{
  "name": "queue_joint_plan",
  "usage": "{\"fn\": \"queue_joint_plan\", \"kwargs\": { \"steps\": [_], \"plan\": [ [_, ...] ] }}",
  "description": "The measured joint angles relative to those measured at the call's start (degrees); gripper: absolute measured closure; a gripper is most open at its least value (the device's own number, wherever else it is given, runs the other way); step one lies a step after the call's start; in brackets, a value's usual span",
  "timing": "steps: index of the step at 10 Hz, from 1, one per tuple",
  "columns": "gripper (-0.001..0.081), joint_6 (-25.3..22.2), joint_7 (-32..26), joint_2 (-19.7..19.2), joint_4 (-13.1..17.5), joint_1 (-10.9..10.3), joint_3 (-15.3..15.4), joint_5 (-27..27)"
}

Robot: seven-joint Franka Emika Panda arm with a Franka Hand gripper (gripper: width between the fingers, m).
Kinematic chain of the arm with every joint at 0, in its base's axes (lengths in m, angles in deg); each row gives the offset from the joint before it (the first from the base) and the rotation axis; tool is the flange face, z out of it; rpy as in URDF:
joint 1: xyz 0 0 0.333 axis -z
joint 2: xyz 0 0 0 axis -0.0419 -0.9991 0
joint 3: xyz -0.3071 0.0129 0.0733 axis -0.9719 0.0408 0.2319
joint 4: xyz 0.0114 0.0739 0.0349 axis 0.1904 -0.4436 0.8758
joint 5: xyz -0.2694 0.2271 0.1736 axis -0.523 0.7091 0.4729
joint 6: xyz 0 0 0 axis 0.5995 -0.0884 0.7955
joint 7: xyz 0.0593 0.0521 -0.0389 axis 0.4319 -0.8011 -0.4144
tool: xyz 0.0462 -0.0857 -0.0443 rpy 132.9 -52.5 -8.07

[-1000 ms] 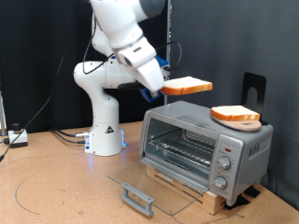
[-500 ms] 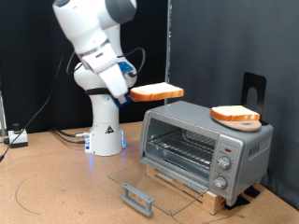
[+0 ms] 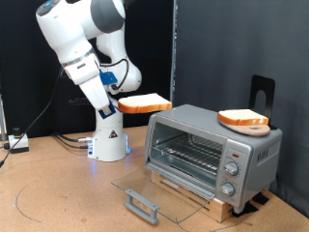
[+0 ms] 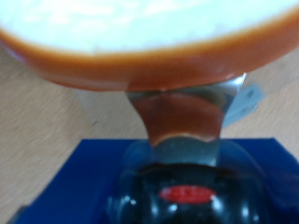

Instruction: Make a piece of toast with the oven

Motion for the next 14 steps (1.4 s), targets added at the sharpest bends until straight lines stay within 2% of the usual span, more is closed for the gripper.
{"fn": "queue_joint_plan", "kwargs": {
  "steps": [2, 5, 9, 12, 14],
  "plan": [
    [0.0411, 3.5, -4.27, -0.82, -2.7, -0.26, 0.56, 1.06],
    [0.0411, 12.25, -4.43, -5.1, -6.31, -0.61, 3.5, -0.77],
    [0.0411, 22.5, -4.44, -11.6, -8.24, -1.43, 7.11, -0.93],
    [0.0411, 24.36, -9.97, -11.31, -9.34, -3.16, 9.51, 1.34],
    [0.0411, 25.3, -12.03, -9.12, -10.7, -4.57, 11.18, 2.67]
  ]
}}
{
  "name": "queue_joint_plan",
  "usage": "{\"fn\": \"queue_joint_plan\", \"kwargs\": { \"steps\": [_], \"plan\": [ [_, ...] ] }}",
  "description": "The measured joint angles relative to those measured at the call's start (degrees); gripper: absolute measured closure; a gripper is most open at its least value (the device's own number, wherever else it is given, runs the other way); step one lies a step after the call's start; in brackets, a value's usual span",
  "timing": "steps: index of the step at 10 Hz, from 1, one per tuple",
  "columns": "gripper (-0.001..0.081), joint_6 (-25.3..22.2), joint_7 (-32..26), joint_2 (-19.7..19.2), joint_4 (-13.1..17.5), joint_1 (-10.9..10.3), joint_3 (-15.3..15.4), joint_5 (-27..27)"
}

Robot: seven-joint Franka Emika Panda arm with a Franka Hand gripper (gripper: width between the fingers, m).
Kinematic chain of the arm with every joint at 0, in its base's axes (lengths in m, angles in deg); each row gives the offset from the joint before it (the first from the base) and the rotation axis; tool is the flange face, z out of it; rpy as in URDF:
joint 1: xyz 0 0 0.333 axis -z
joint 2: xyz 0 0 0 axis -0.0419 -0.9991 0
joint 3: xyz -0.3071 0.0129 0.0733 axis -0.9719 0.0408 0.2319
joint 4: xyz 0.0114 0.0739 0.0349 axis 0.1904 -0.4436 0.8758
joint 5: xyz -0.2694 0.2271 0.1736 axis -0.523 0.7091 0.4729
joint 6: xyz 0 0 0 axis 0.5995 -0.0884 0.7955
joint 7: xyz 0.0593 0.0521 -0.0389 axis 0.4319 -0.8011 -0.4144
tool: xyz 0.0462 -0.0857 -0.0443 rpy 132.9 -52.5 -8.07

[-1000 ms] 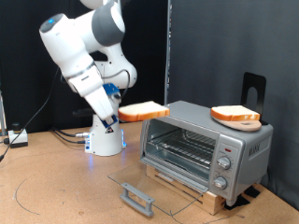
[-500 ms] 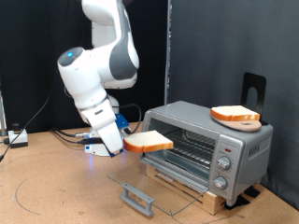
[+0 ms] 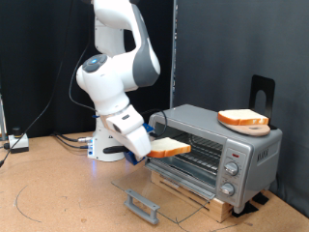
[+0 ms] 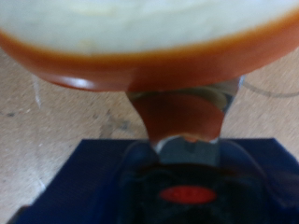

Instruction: Make a piece of toast with the oven

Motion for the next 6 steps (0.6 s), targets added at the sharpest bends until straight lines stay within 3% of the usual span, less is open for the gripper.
{"fn": "queue_joint_plan", "kwargs": {
  "steps": [4, 6],
  "plan": [
    [0.0411, 3.24, 1.75, 5.07, -3.67, -2.52, 4.65, -0.69],
    [0.0411, 5.13, 5.51, 6.69, -5.01, -2.85, 7.9, -5.88]
  ]
}}
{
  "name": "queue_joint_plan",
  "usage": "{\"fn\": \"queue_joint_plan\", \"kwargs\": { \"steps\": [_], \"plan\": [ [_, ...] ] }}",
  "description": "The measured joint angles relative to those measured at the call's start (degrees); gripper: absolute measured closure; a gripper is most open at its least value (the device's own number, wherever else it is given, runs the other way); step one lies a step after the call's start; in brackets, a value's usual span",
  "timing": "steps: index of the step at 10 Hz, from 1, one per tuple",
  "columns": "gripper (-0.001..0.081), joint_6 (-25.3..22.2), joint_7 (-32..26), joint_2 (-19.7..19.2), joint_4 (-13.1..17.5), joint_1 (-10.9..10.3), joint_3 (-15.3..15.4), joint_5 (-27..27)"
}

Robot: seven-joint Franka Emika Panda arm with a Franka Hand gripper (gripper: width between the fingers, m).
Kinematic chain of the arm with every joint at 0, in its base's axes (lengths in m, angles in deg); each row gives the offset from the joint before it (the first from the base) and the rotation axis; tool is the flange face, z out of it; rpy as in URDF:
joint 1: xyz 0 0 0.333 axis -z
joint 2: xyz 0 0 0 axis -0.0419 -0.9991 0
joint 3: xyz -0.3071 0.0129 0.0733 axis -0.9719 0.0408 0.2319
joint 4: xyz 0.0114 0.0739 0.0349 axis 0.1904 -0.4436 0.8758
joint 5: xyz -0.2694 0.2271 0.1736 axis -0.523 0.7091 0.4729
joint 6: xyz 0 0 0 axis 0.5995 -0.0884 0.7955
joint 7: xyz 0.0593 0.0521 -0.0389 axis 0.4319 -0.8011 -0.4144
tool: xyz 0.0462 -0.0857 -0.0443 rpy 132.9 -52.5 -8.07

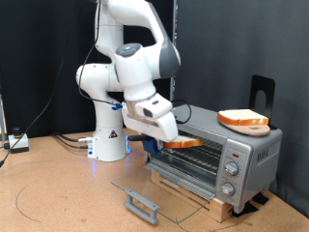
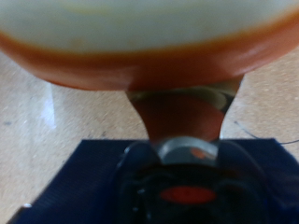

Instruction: Make a piece of toast with the oven

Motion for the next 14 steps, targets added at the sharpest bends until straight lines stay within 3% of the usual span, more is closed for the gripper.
{"fn": "queue_joint_plan", "kwargs": {
  "steps": [2, 5, 9, 14],
  "plan": [
    [0.0411, 2.48, 5.7, 0.18, -1.47, 0.15, 2.82, -6.56],
    [0.0411, 7.15, 7.67, -0.83, -3.87, 1.04, 3.53, -11.52],
    [0.0411, 8.01, 6.09, -1.48, -3.95, 2.84, 2.56, -11.89],
    [0.0411, 6.08, -2.53, -0.77, -3.7, 3.08, -1.09, -7.82]
  ]
}}
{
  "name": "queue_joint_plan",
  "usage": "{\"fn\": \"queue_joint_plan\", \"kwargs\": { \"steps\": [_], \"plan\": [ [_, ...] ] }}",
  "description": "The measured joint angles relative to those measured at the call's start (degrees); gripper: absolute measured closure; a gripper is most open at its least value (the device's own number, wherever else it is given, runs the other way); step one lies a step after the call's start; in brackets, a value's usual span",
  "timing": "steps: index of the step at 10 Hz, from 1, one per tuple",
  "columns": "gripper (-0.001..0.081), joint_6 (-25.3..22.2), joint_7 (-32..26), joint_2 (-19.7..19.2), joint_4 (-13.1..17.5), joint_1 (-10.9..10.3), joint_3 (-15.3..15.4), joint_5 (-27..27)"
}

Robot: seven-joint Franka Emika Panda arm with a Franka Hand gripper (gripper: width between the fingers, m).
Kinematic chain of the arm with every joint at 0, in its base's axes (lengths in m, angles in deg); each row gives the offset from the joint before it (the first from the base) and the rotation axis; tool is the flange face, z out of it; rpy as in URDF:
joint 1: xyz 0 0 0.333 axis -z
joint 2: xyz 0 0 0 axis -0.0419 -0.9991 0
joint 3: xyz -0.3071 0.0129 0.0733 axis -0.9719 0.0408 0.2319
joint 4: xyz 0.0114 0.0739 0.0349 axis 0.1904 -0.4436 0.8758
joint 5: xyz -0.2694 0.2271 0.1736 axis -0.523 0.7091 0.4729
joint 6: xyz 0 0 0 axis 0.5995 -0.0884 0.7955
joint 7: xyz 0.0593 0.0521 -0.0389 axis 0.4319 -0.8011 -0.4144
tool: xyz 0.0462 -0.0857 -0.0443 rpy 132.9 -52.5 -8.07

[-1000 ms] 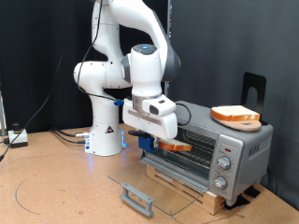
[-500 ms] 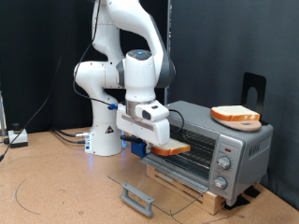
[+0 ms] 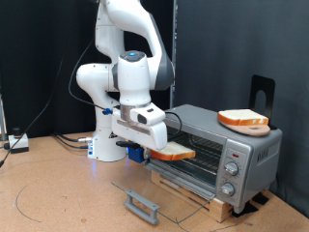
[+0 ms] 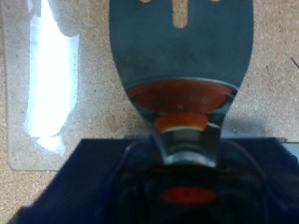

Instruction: Make a piece of toast with the oven

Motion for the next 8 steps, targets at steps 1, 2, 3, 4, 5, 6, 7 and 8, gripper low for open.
{"fn": "queue_joint_plan", "kwargs": {
  "steps": [1, 2, 3, 4, 5, 6, 7, 8],
  "plan": [
    [0.0411, -1.36, -1.5, 0.56, 0.2, 0.0, -0.48, 1.16],
    [0.0411, -2.77, -1.91, 1.19, 0.37, -0.01, -0.57, 1.77],
    [0.0411, -3.93, -1.88, 1.77, 0.41, -0.09, -0.48, 1.84],
    [0.0411, -4.93, -1.79, 2.22, 0.41, -0.26, -0.22, 2.0],
    [0.0411, -5.71, -1.38, 2.6, 0.41, -0.41, 0.29, 2.21],
    [0.0411, -6.16, -0.82, 2.85, 0.38, -0.7, 0.85, 2.37],
    [0.0411, -6.24, -0.07, 3.04, 0.29, -1.07, 1.51, 2.82],
    [0.0411, -6.24, 1.54, 3.13, 0.25, -1.6, 2.36, 3.48]
  ]
}}
